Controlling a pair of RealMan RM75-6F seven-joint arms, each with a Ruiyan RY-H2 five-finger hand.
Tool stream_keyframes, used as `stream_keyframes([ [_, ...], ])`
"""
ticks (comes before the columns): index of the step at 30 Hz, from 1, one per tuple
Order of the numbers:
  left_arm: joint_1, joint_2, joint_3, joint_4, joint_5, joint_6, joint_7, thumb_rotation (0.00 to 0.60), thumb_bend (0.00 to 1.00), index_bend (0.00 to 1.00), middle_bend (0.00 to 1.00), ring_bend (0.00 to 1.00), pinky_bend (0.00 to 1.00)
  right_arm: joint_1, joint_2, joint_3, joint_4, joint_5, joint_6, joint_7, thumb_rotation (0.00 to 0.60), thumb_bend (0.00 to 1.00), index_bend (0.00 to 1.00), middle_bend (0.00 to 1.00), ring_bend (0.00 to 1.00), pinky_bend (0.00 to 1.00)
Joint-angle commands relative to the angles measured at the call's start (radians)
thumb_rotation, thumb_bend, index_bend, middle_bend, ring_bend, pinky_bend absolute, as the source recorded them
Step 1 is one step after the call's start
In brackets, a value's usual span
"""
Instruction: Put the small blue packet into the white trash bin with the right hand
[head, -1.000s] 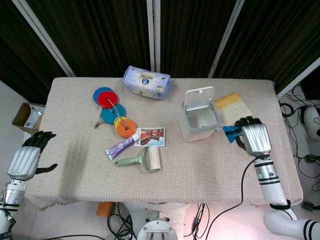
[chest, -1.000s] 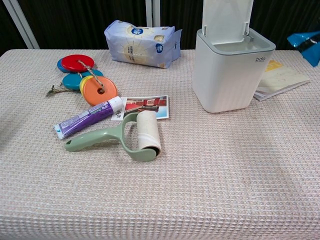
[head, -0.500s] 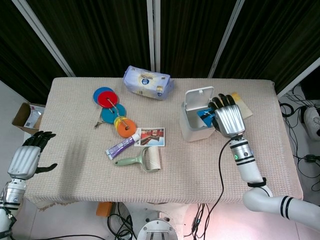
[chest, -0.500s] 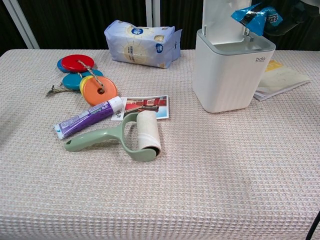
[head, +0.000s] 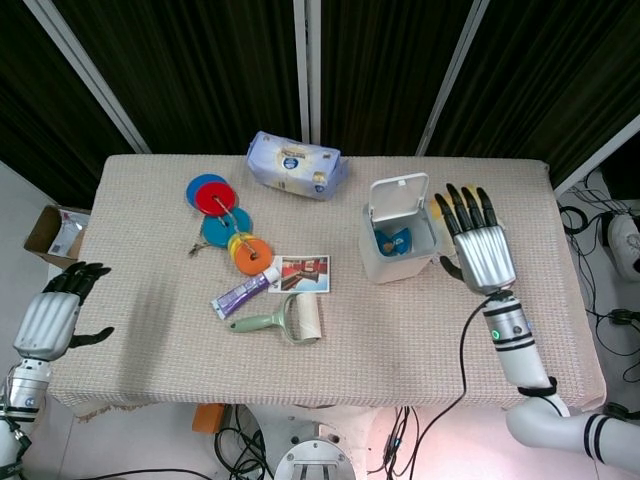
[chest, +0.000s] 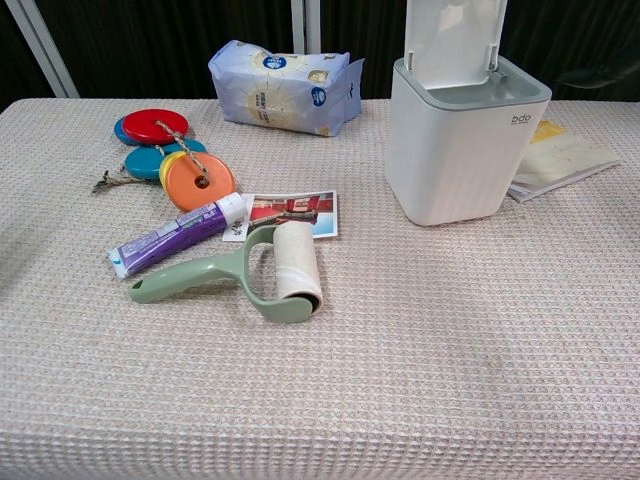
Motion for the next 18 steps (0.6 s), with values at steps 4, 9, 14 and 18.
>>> stream_keyframes([
  [4,0.007,0.004,-0.005,-0.006,0.003,0.02,0.0,0.6,0.02,0.18,0.14,0.09,0.23,-0.238,0.066,-0.179,0.003,-0.06,0.171,0.176,0.6,0.11,0.0,0.0,0.0,0.0],
  [9,0.007,0.002,-0.002,-0.009,0.004,0.018,0.008,0.6,0.02,0.18,0.14,0.09,0.23,-0.35,0.046,-0.236,0.101,-0.064,0.236,0.287,0.6,0.12,0.0,0.0,0.0,0.0],
  [14,0.01,0.001,0.001,-0.016,0.017,0.029,0.019,0.6,0.02,0.18,0.14,0.09,0.23,-0.412,0.035,-0.246,0.166,-0.085,0.287,0.335,0.6,0.14,0.0,0.0,0.0,0.0],
  [18,0.01,0.0,0.002,-0.018,0.016,0.028,0.023,0.6,0.03,0.18,0.14,0.09,0.23,-0.43,0.033,-0.239,0.183,-0.105,0.301,0.35,0.6,0.14,0.0,0.0,0.0,0.0],
])
